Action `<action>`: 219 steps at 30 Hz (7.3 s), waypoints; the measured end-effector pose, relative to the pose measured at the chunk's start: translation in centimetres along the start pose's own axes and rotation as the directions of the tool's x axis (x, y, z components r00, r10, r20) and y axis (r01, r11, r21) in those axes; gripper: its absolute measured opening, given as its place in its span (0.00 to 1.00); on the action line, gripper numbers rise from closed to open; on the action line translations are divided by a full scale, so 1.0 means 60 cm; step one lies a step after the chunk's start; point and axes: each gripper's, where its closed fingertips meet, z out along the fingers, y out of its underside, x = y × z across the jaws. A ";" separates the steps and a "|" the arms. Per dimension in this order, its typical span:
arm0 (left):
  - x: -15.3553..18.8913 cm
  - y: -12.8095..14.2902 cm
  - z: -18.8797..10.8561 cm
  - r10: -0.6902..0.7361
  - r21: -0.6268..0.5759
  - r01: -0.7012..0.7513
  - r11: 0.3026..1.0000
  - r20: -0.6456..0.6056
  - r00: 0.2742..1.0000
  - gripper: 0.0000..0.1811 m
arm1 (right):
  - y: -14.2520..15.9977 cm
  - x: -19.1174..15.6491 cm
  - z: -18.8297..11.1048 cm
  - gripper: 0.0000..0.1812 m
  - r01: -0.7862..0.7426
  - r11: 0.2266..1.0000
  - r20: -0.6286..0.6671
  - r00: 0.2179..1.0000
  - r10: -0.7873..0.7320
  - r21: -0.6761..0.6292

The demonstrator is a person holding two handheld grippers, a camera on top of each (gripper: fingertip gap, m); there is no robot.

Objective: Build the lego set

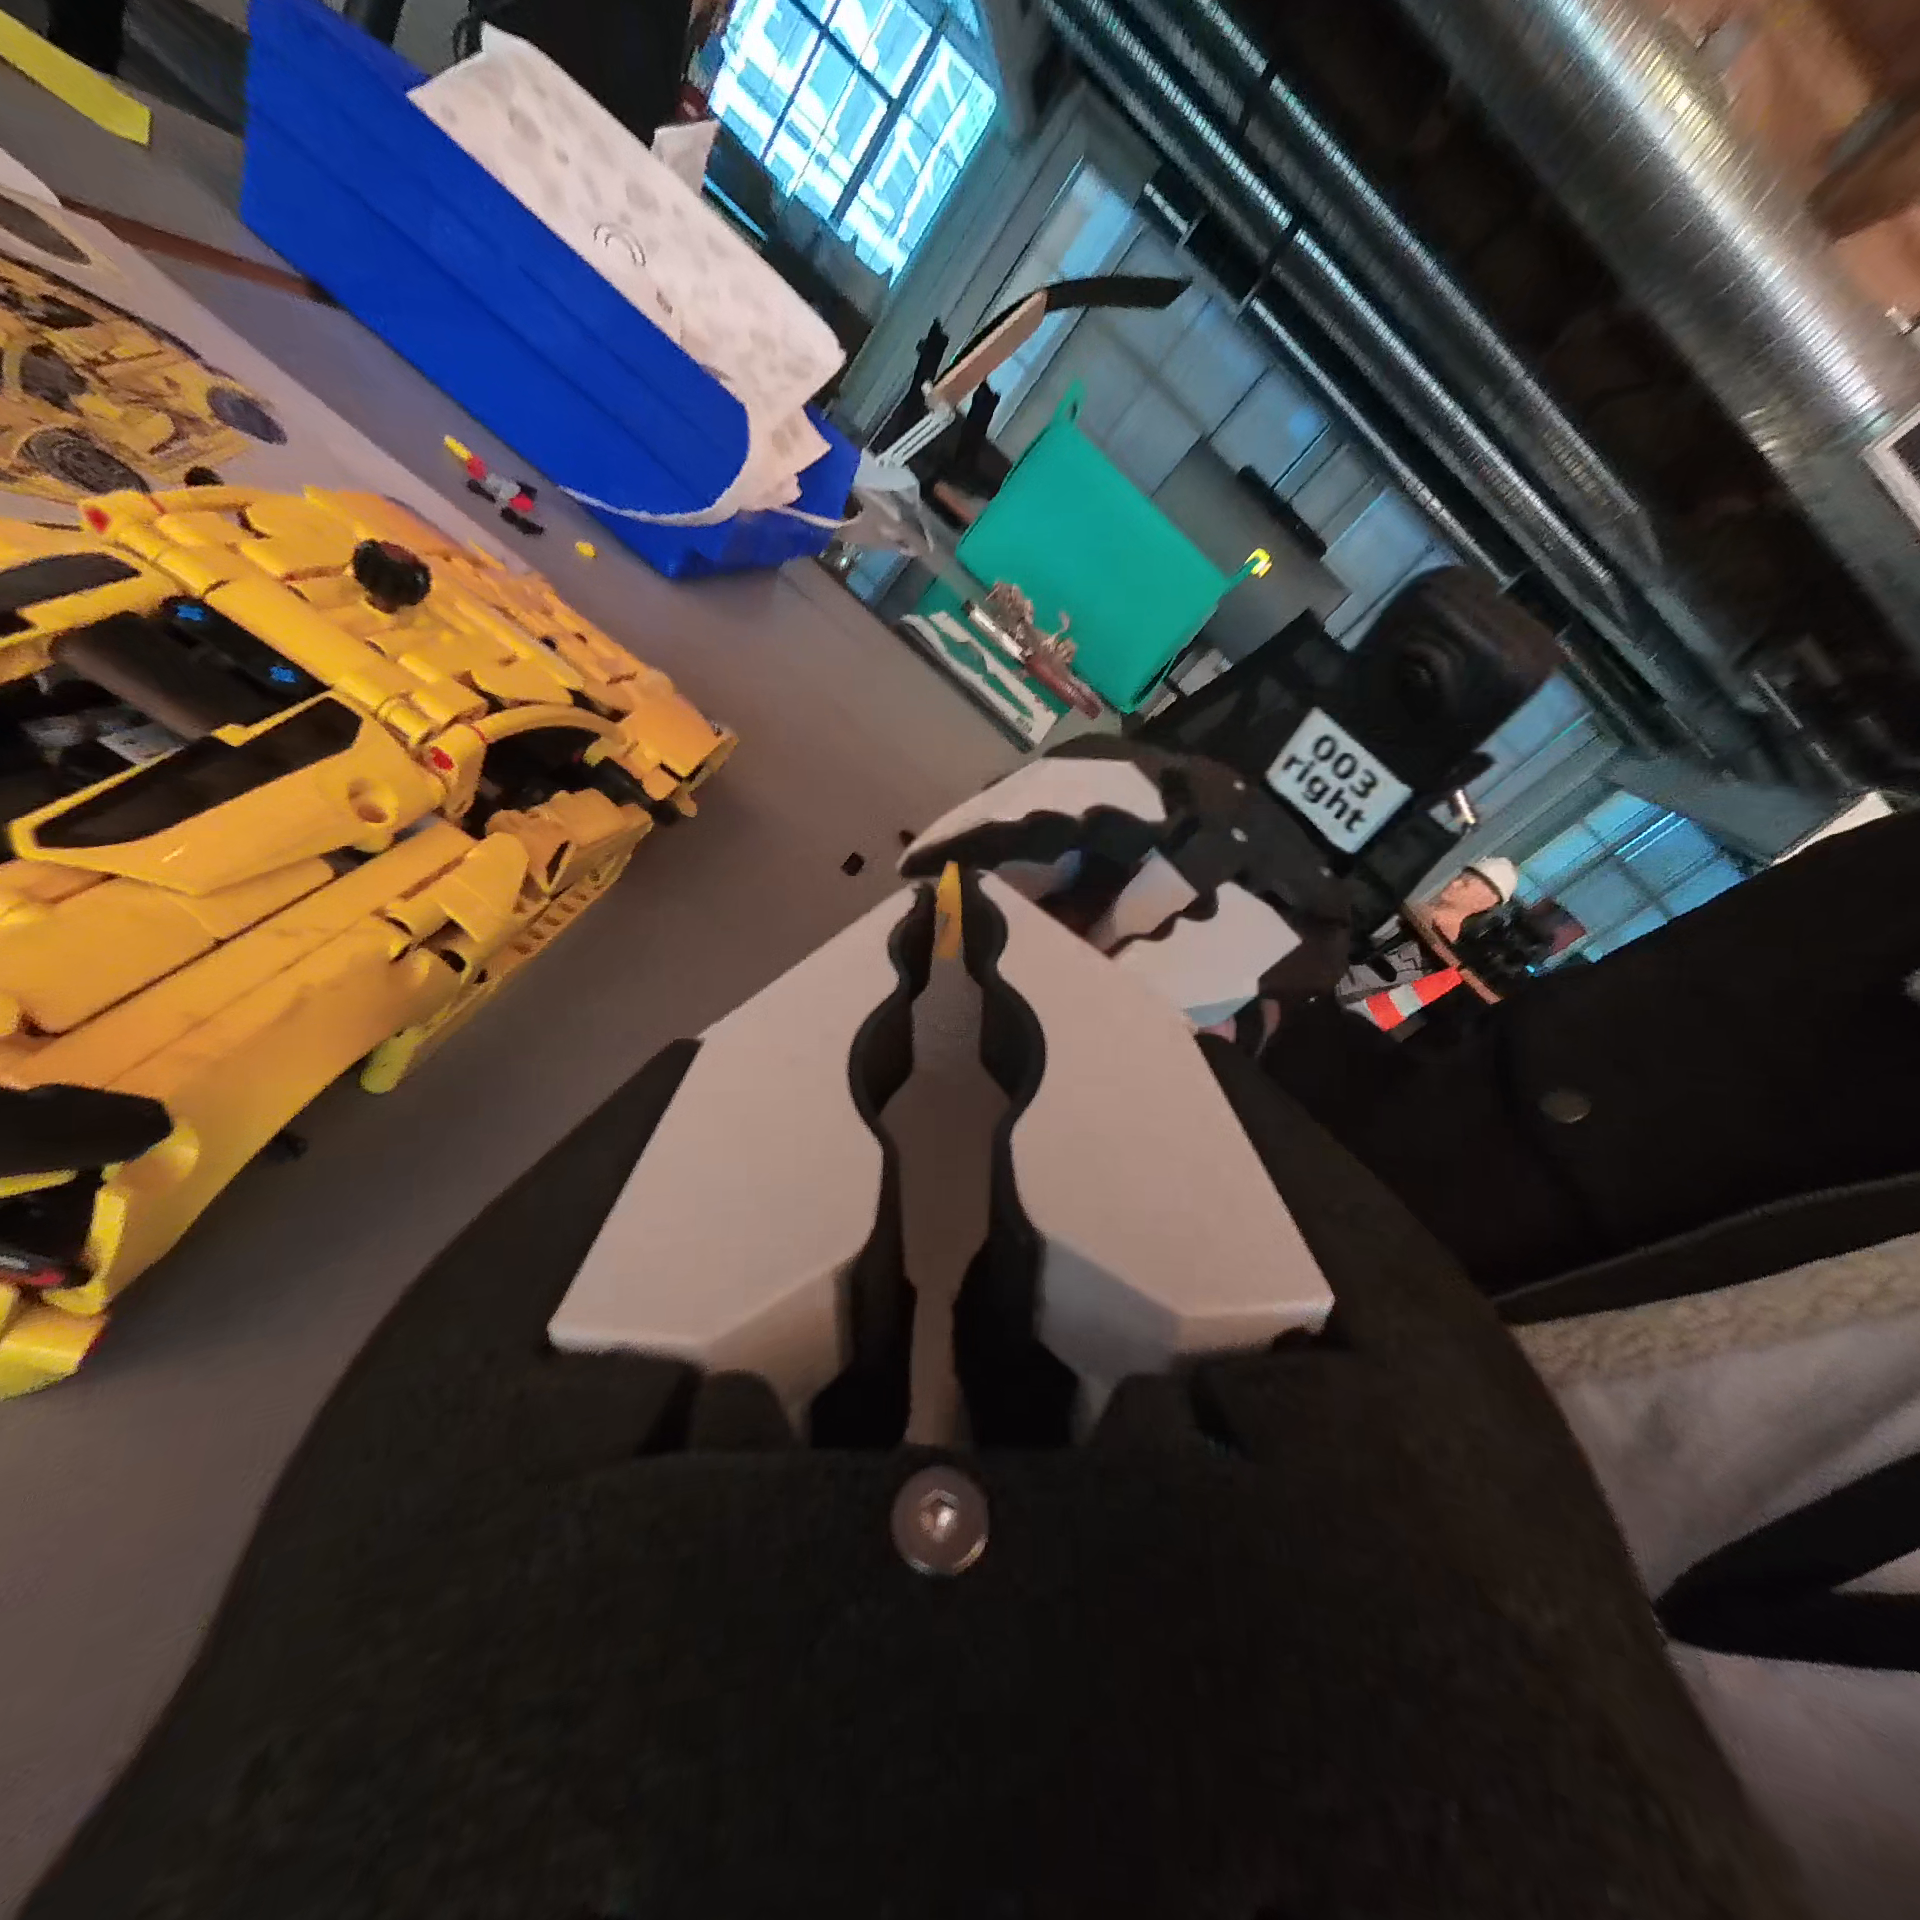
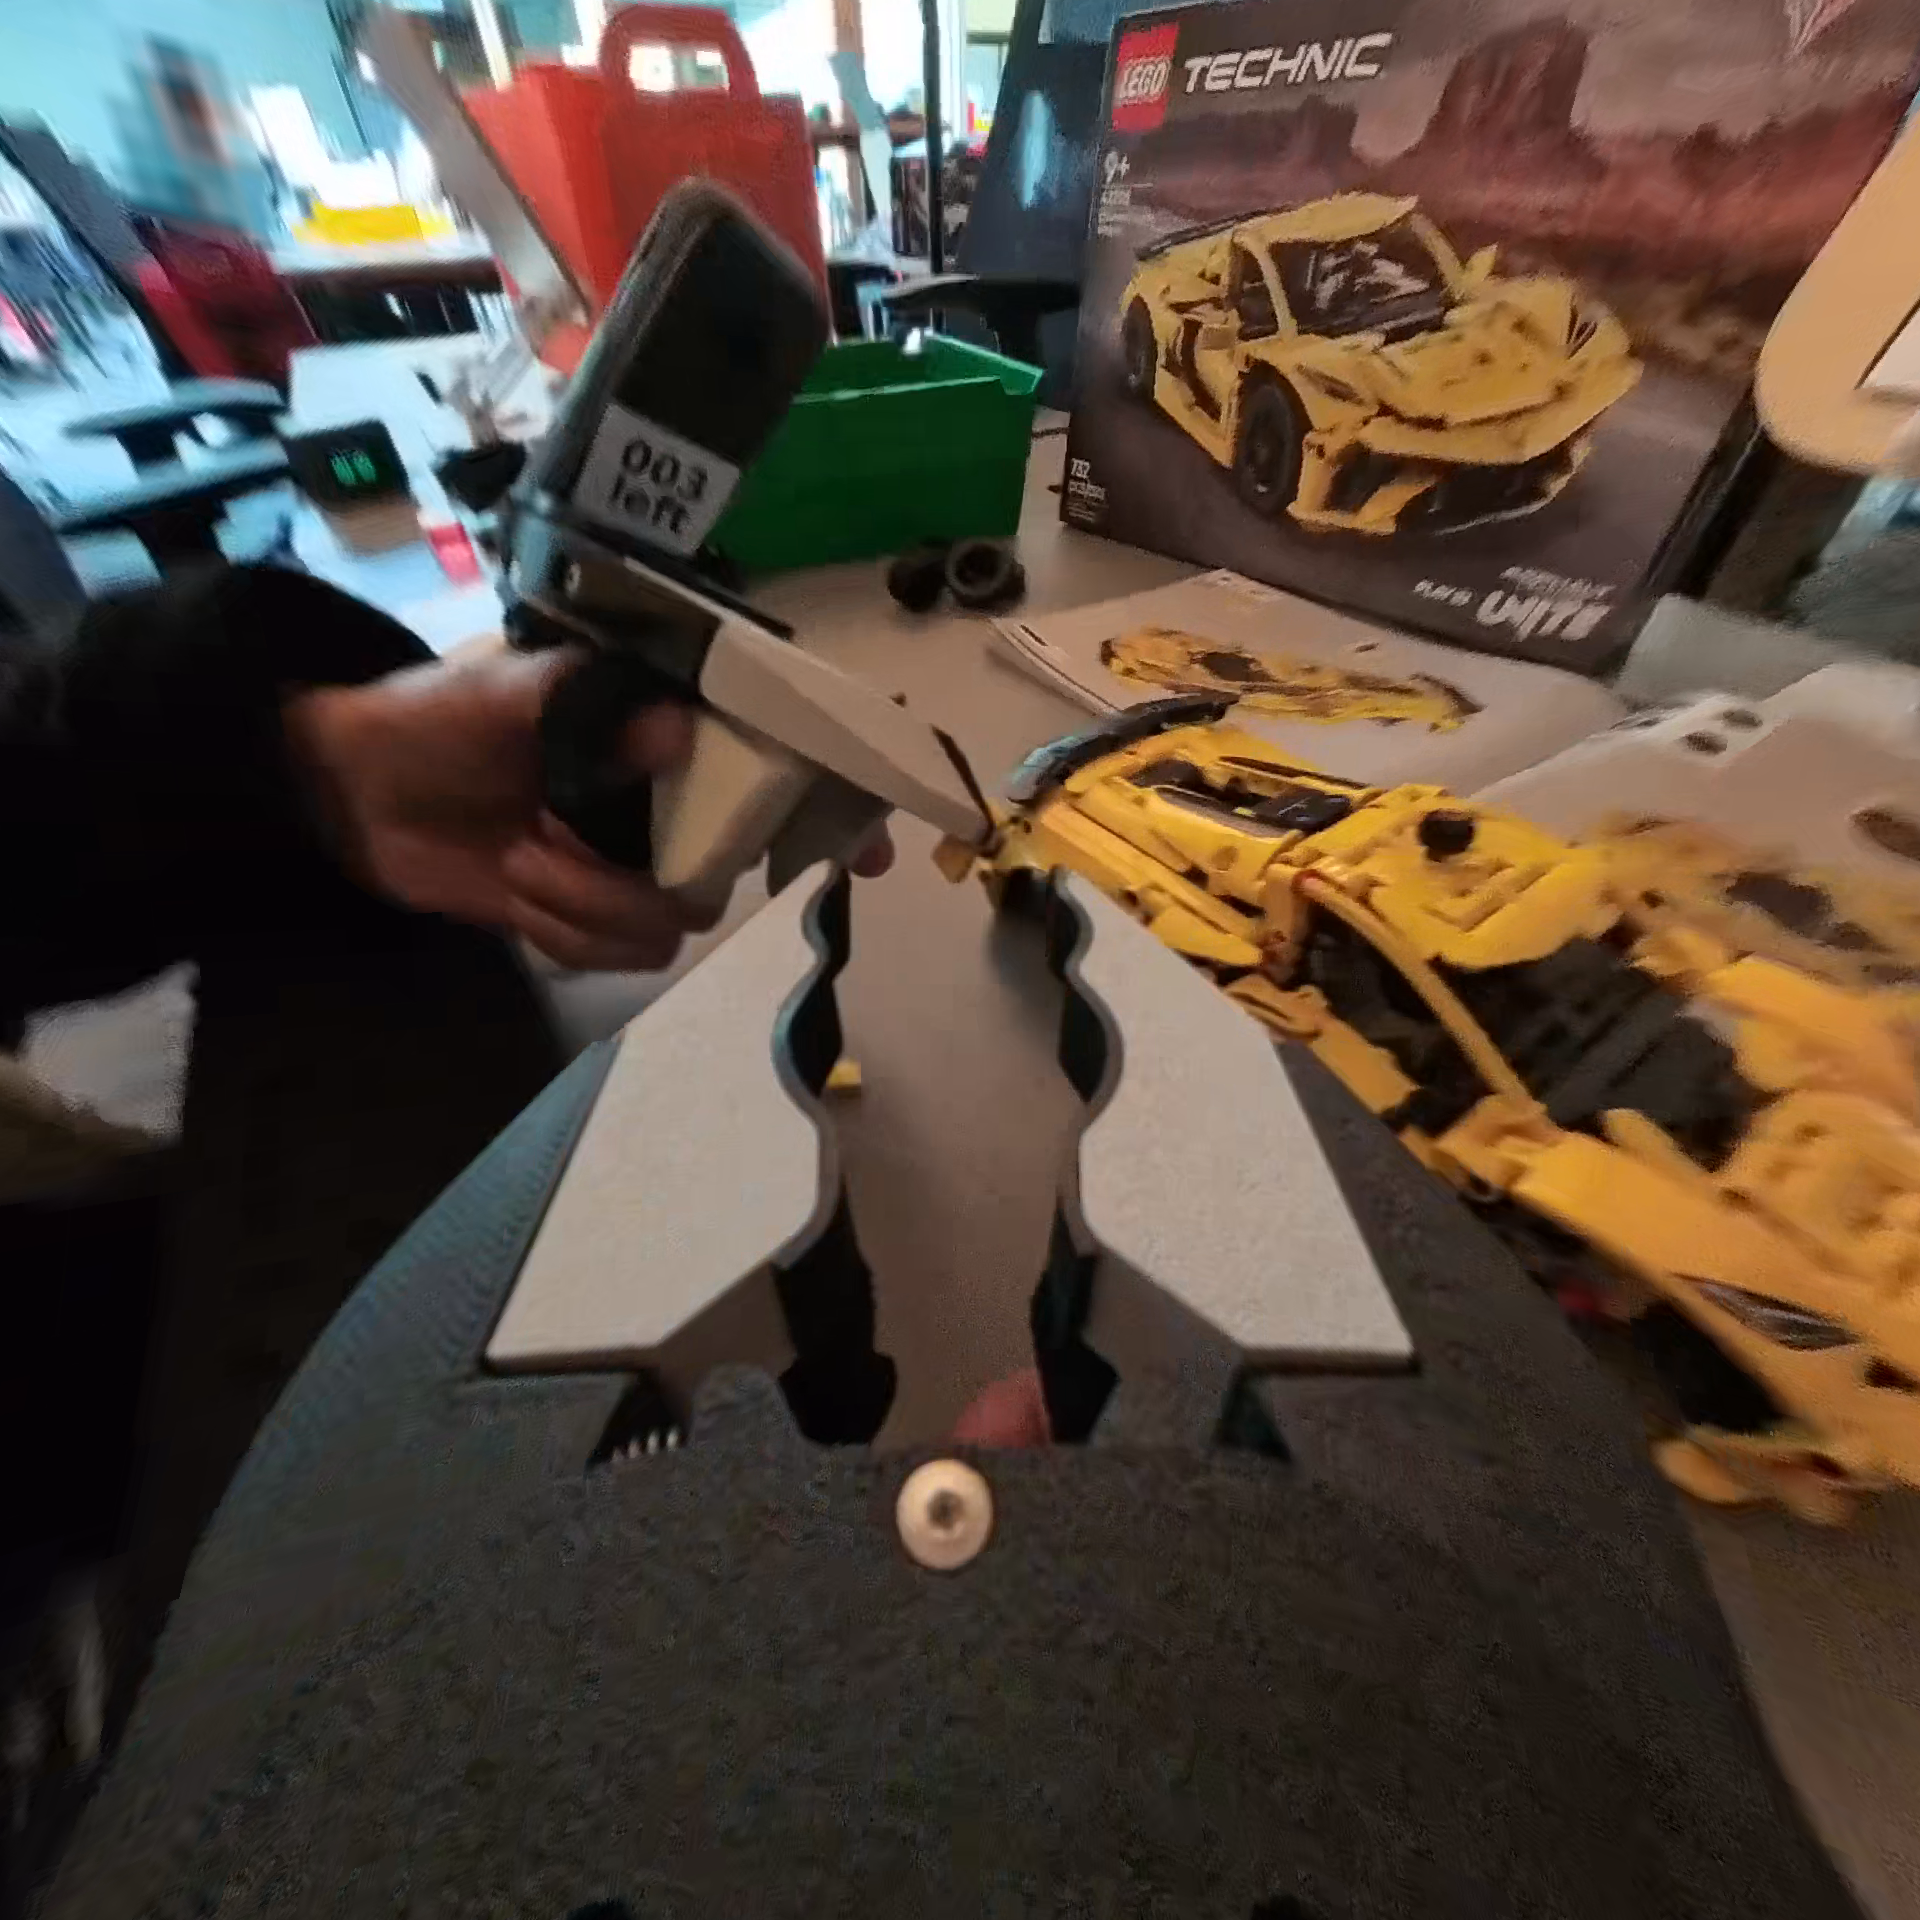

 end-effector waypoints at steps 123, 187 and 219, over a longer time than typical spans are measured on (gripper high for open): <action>-0.101 0.050 0.120 0.694 -0.434 -0.580 0.689 0.168 0.700 0.13 | 0.086 0.130 -0.026 0.04 -0.843 0.456 0.222 0.404 0.887 -0.287; 0.093 0.100 0.034 0.726 -0.165 -0.817 0.552 -0.386 0.569 0.03 | 0.027 -0.071 -0.103 0.04 -0.508 0.610 0.616 0.184 0.766 -0.608; 0.065 0.039 0.034 0.356 -0.133 -0.437 0.890 -0.397 0.846 0.02 | -0.010 -0.014 -0.076 0.02 -0.156 0.983 0.263 0.956 0.127 0.092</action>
